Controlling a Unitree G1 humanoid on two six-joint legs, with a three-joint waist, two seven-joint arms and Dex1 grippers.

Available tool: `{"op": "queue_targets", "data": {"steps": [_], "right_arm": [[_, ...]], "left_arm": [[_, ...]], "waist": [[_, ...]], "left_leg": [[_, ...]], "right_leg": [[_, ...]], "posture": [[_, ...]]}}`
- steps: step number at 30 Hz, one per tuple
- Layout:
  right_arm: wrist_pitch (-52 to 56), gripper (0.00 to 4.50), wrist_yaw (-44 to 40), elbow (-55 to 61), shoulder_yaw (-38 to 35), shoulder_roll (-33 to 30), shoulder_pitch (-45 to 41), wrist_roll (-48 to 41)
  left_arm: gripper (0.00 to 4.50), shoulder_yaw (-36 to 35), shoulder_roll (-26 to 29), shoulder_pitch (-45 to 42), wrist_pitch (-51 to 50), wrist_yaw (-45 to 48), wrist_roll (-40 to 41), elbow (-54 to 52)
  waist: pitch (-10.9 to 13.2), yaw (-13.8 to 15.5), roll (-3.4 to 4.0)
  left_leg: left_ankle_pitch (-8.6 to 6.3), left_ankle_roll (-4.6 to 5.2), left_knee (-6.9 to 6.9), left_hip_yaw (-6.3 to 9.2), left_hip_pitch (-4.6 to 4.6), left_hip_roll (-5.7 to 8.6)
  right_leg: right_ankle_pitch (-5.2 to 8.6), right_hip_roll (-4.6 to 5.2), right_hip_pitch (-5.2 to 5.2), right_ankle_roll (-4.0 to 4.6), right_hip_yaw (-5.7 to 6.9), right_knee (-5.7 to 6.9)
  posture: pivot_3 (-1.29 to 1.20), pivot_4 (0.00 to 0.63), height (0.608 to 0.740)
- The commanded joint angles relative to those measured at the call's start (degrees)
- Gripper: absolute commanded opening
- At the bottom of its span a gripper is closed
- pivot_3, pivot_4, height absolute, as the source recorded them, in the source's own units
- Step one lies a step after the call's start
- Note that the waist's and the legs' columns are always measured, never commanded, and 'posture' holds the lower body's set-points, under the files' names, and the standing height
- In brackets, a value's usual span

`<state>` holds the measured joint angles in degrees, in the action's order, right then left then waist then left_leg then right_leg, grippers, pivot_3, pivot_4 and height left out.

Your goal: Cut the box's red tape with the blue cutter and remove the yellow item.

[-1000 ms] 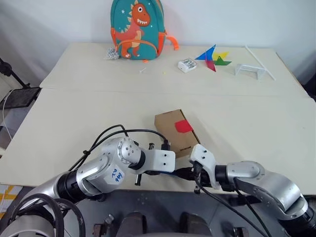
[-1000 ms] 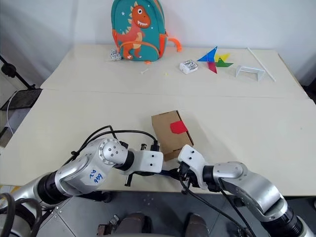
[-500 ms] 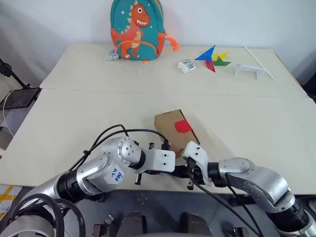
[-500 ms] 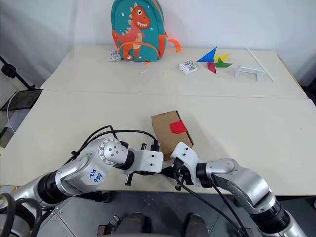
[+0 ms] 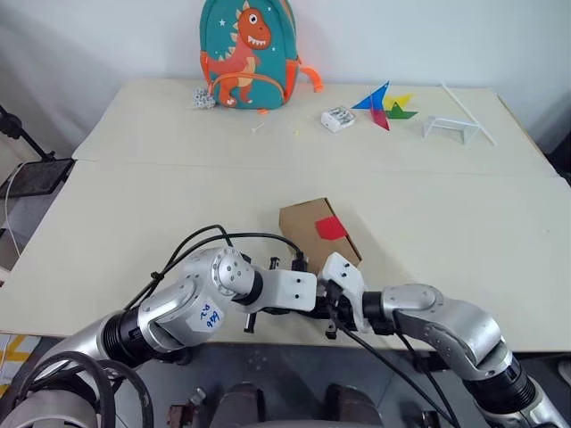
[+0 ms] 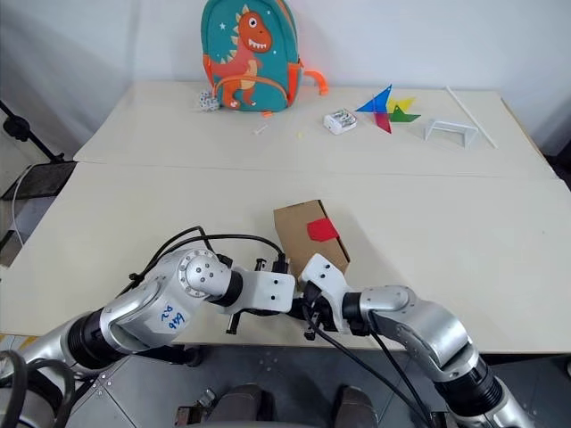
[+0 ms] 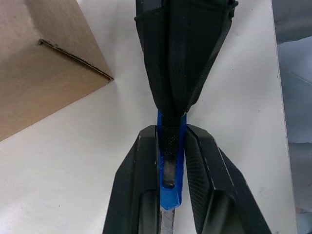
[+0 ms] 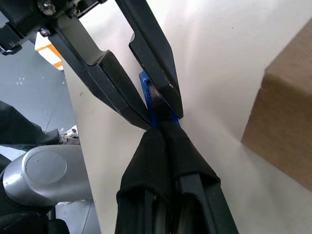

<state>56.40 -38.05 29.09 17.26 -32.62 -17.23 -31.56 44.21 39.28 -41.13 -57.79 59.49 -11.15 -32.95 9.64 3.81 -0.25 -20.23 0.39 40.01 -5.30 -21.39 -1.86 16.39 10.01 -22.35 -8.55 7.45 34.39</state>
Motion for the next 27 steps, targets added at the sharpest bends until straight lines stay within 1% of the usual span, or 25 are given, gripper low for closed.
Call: {"op": "queue_targets", "data": {"steps": [1,2,3,4,5,7,8,9,11,12,13,15,16,17,18,20,21,23,24,27], "right_arm": [[2.62,0.04,-3.5,5.54,-6.64,-4.47,3.46,-5.84],[3.89,0.04,-4.71,7.57,-9.6,-6.0,4.67,-8.63],[6.52,0.04,-5.48,9.82,-14.41,-7.57,6.16,-13.69],[8.36,0.04,-5.66,11.12,-17.59,-8.45,7.08,-17.25],[11.38,0.04,-4.79,11.67,-21.97,-9.66,7.91,-23.44],[15.76,0.04,-2.54,11.48,-28.41,-12.17,8.96,-33.86],[17.23,0.04,1.2,9.66,-31.09,-14.6,9.49,-42.41],[16.47,0.04,6.11,7.63,-32.7,-17.31,9.88,-51.01],[11.9,0.38,15.12,4.33,-33.22,-24.61,10.49,-68.44],[8.93,0.53,19.28,3.56,-32.83,-27.89,10.7,-75.24],[7.01,0.9,21.35,3.05,-32.43,-30.45,10.69,-79.12],[3.19,1.43,23.49,2.26,-31.17,-32.87,8.82,-81.43],[1.82,1.86,23.66,1.82,-30.47,-33.13,7.64,-81.44],[0.72,2.15,24.77,1.17,-29.76,-33.01,6.23,-81.44],[0.1,2.56,25.8,0.52,-29.05,-32.95,4.88,-81.44],[0.14,3.19,30.25,-1.59,-26.81,-33.7,2.0,-81.44],[0.16,3.52,31.44,-2.47,-25.94,-32.99,0.5,-81.44],[1.9,4.25,32.85,-4.14,-23.82,-34.04,-2.36,-81.44],[2.43,4.48,33.23,-4.45,-22.78,-33.92,-3.56,-81.44],[3.38,4.48,34.16,-5.11,-20.22,-32.51,-6.03,-81.44]], "left_arm": [[0.41,-1.78,1.6,2.62,6.62,-0.18,1.51,2.01],[0.41,-3.88,2.34,3.32,10.21,0.06,2.38,2.19],[0.41,-6.88,3.93,4.5,14.19,0.15,3.25,1.95],[0.41,-8.92,4.96,5.44,16.93,0.2,3.76,1.88],[0.41,-11.5,5.76,6.77,19.4,0.22,4.9,1.64],[0.41,-15.52,6.06,8.87,24.45,0.24,7.48,1.69],[0.41,-17.42,5.84,9.7,28.9,0.08,8.7,2.15],[0.41,-18.98,5.58,10.29,32.1,-0.18,9.42,2.55],[0.41,-21.62,5.05,11.08,36.98,-0.7,10.38,3.22],[0.41,-22.62,4.73,11.22,38.94,-0.73,10.97,3.45],[0.41,-23.25,4.42,11.2,40.78,-0.87,11.11,3.71],[0.41,-24.91,2.75,10.16,44.59,-1.59,11.71,4.36],[0.41,-25.45,1.75,9.46,46.67,-2.12,11.67,4.84],[0.41,-25.73,0.77,8.71,48.07,-2.55,11.62,5.39],[0.41,-25.76,0.14,8.06,48.7,-2.84,11.22,5.93],[0.41,-25.52,-0.66,6.2,50.74,-3.24,9.7,7.86],[0.41,-25.34,-0.9,5.5,51.64,-3.46,9.02,8.71],[0.41,-24.81,-1.35,4.33,53.21,-3.75,7.76,10.41],[0.41,-24.63,-1.63,3.82,53.78,-3.79,7.39,11.2],[0.41,-24.37,-2.37,2.95,54.82,-3.5,7.02,12.74]], "waist": [[0.0,0.02,0.0],[0.02,0.2,0.04],[0.04,0.26,0.06],[0.09,0.07,-0.01],[0.12,-0.13,-0.03],[0.17,-0.96,-0.07],[0.18,-1.07,-0.07],[0.19,-1.09,-0.08],[0.23,-1.17,-0.08],[0.24,-1.19,-0.07],[0.28,-1.17,-0.09],[0.34,-1.13,-0.21],[0.37,-1.11,-0.26],[0.37,-1.07,-0.26],[0.37,-1.01,-0.26],[0.38,-0.94,-0.28],[0.38,-0.96,-0.27],[0.38,-0.98,-0.28],[0.38,-1.0,-0.27],[0.38,-0.96,-0.27]], "left_leg": [[0.0,0.0,0.0,0.0,0.0,0.0],[0.0,0.01,0.0,0.0,-0.01,0.0],[-0.02,0.03,0.02,0.01,-0.07,0.02],[-0.04,0.04,0.02,0.01,-0.17,0.01],[-0.07,0.0,0.01,0.0,-0.19,-0.03],[-0.08,-0.01,-0.03,0.0,-0.19,-0.09],[-0.08,-0.01,-0.04,0.0,-0.18,-0.11],[-0.08,-0.02,-0.05,0.01,-0.17,-0.15],[-0.09,-0.02,-0.04,0.0,-0.16,-0.15],[-0.1,-0.01,-0.04,-0.03,-0.17,-0.14],[-0.1,-0.01,-0.02,-0.05,-0.17,-0.14],[-0.1,-0.01,-0.02,-0.03,-0.16,-0.14],[-0.1,-0.03,-0.02,-0.02,-0.15,-0.15],[-0.1,-0.03,-0.01,-0.03,-0.16,-0.15],[-0.1,-0.03,0.0,-0.05,-0.16,-0.14],[-0.1,-0.03,0.01,-0.07,-0.18,-0.13],[-0.1,-0.03,0.0,-0.07,-0.2,-0.13],[-0.1,-0.03,0.0,-0.08,-0.24,-0.13],[-0.1,-0.03,0.0,-0.09,-0.25,-0.13],[-0.1,-0.03,-0.01,-0.07,-0.32,-0.14]], "right_leg": [[0.0,0.0,0.0,0.0,0.0,0.0],[0.0,0.0,0.0,0.0,0.0,0.0],[0.0,0.01,-0.04,0.0,-0.01,-0.03],[0.0,0.02,-0.12,0.0,-0.02,-0.06],[0.0,0.01,-0.17,0.0,0.02,-0.07],[0.0,-0.01,-0.18,0.0,0.11,-0.07],[0.0,-0.03,-0.18,0.0,0.12,-0.07],[0.0,-0.03,-0.17,0.0,0.13,-0.06],[0.0,-0.02,-0.16,0.0,0.12,-0.09],[0.0,-0.02,-0.16,0.0,0.09,-0.11],[0.0,-0.01,-0.16,0.0,0.09,-0.1],[-0.01,-0.02,-0.14,-0.01,0.13,-0.15],[-0.01,-0.03,-0.12,-0.02,0.14,-0.15],[-0.03,-0.03,-0.12,-0.06,0.14,-0.18],[-0.05,-0.03,-0.11,-0.09,0.11,-0.19],[-0.08,-0.03,-0.12,-0.15,0.12,-0.25],[-0.08,-0.03,-0.12,-0.15,0.12,-0.26],[-0.09,-0.03,-0.15,-0.16,0.13,-0.28],[-0.09,-0.03,-0.16,-0.17,0.14,-0.3],[-0.1,-0.04,-0.2,-0.17,0.18,-0.33]], "posture": [[0.0,0.15,0.74],[0.0,0.15,0.74],[0.0,0.15,0.74],[0.0,0.15,0.74],[0.0,0.15,0.74],[0.0,0.15,0.74],[0.0,0.15,0.74],[0.0,0.15,0.74],[0.0,0.15,0.74],[0.0,0.15,0.74],[0.0,0.15,0.74],[0.0,0.15,0.74],[0.0,0.15,0.74],[0.0,0.15,0.74],[0.0,0.15,0.74],[0.0,0.15,0.74],[0.0,0.15,0.74],[0.0,0.15,0.74],[0.0,0.15,0.74],[0.0,0.15,0.74]]}}
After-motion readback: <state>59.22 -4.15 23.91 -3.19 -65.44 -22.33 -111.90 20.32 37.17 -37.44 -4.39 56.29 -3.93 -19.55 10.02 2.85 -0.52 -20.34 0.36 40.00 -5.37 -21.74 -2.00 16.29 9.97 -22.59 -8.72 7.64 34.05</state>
